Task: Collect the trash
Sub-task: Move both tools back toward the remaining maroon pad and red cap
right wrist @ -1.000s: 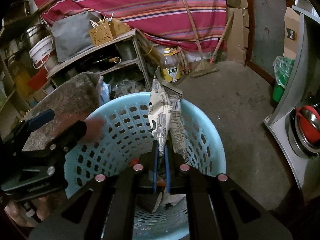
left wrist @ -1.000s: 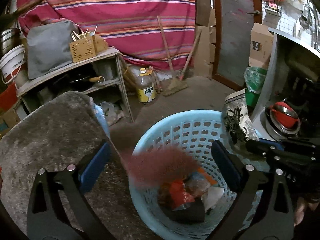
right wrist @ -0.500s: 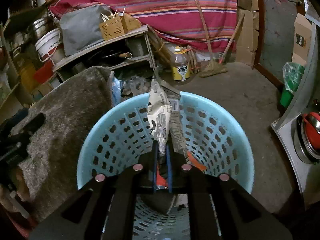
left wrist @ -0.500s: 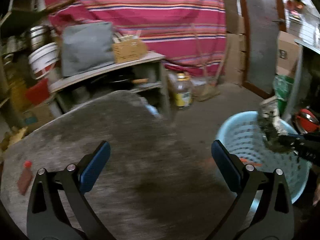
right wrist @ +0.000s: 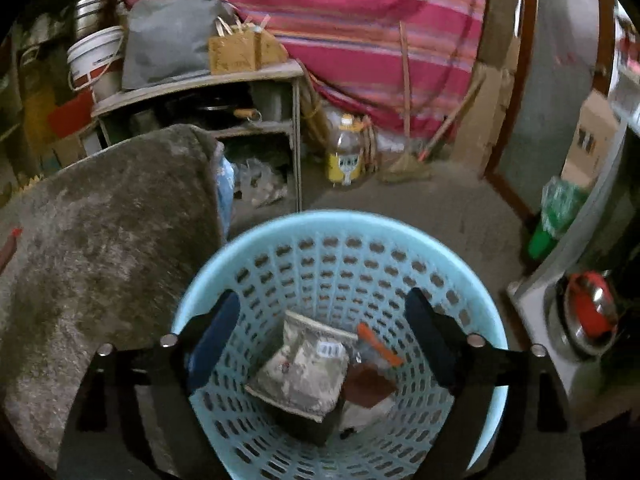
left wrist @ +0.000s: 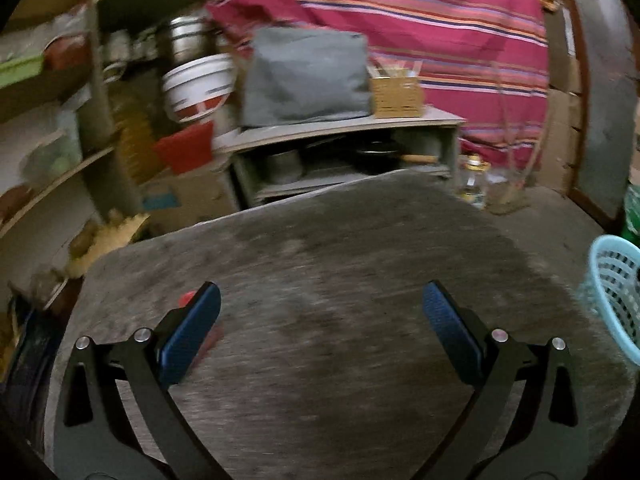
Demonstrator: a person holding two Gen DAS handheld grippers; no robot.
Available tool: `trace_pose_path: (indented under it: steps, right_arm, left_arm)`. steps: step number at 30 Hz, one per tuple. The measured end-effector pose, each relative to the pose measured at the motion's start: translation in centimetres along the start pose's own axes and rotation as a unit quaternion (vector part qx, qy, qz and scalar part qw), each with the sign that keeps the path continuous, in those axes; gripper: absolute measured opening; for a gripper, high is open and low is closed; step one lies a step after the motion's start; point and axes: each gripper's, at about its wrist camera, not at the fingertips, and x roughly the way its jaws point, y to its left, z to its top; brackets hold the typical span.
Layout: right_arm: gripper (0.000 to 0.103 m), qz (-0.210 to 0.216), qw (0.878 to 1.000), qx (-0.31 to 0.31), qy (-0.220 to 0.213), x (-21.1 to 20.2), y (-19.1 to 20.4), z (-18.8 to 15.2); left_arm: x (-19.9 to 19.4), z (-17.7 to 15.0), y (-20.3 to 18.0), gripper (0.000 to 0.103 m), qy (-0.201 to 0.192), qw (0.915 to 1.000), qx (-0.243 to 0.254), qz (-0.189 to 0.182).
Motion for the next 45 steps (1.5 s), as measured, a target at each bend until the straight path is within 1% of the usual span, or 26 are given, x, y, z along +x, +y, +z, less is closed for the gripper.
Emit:
trace_pose_path:
  steps: [2, 4, 6, 10, 13, 15, 20, 22, 26, 31, 33, 35, 38, 41, 45]
  right_arm:
    - [0.087, 0.005, 1.000, -0.006, -0.020, -0.8, 1.6, 0.4]
    - [0.094, 0.008, 0.999, -0.011, -0.034, -1.2, 3.5, 0.7]
    - [0.094, 0.013, 0.999, -0.015, -0.042, -1.4, 5.1, 0.9]
    - [0.095, 0.026, 0.998, -0.035, -0.052, -1.2, 9.5, 1.4]
    - [0.095, 0.031, 0.997, -0.044, -0.048, -0.5, 12.4, 1.5]
    - [0.095, 0.039, 0.997, -0.044, -0.042, 0.0, 13.9, 1.8]
    - [0.095, 0.084, 0.996, -0.017, -0.035, 0.6, 17.7, 2.3]
    - [0.095, 0.095, 0.995, -0.014, -0.032, 1.0, 19.2, 2.4]
    - [0.097, 0.110, 0.994, -0.013, -0.024, 1.8, 21.5, 2.7]
    - [0.097, 0.108, 0.994, -0.026, -0.019, 2.4, 23.8, 3.1]
    - [0.097, 0.107, 0.994, -0.028, -0.018, 2.5, 24.3, 3.1]
    - [0.097, 0.105, 0.994, -0.031, -0.016, 2.7, 24.6, 3.0]
    - [0.097, 0.098, 0.995, -0.034, -0.008, 3.0, 24.7, 2.7]
    - [0.097, 0.100, 0.994, -0.037, 0.002, 3.3, 24.7, 2.4]
    - [0.097, 0.097, 0.994, -0.046, 0.003, 3.4, 24.5, 2.2]
  left_arm:
    - [0.3, -0.4, 2.2, 0.098, 0.001, 0.9998, -0.015, 0.012]
    - [0.8, -1.0, 4.6, 0.098, 0.010, 0.9992, -0.029, 0.027]
    - [1.8, -1.8, 7.1, 0.098, 0.026, 0.9978, -0.044, 0.042]
    - [2.6, -2.9, 9.8, 0.098, 0.041, 0.9957, -0.042, 0.071]
    - [3.0, -3.7, 11.7, 0.098, 0.047, 0.9937, -0.040, 0.093]
    - [3.2, -4.1, 12.8, 0.098, 0.054, 0.9927, -0.041, 0.100]
    - [3.6, -5.0, 15.7, 0.098, 0.064, 0.9899, -0.048, 0.117]
    - [4.1, -5.7, 17.2, 0.098, 0.077, 0.9879, -0.057, 0.122]
    - [5.1, -6.8, 19.4, 0.098, 0.099, 0.9854, -0.083, 0.111]
    - [6.0, -6.8, 19.1, 0.098, 0.105, 0.9871, -0.086, 0.085]
    - [6.6, -6.4, 18.0, 0.098, 0.106, 0.9882, -0.086, 0.069]
    - [7.1, -6.0, 16.7, 0.098, 0.106, 0.9889, -0.080, 0.066]
    - [8.1, -5.3, 15.5, 0.098, 0.115, 0.9879, -0.085, 0.060]
    - [9.4, -4.8, 14.8, 0.098, 0.134, 0.9841, -0.108, 0.043]
    - [10.9, -4.8, 13.9, 0.098, 0.148, 0.9797, -0.122, 0.056]
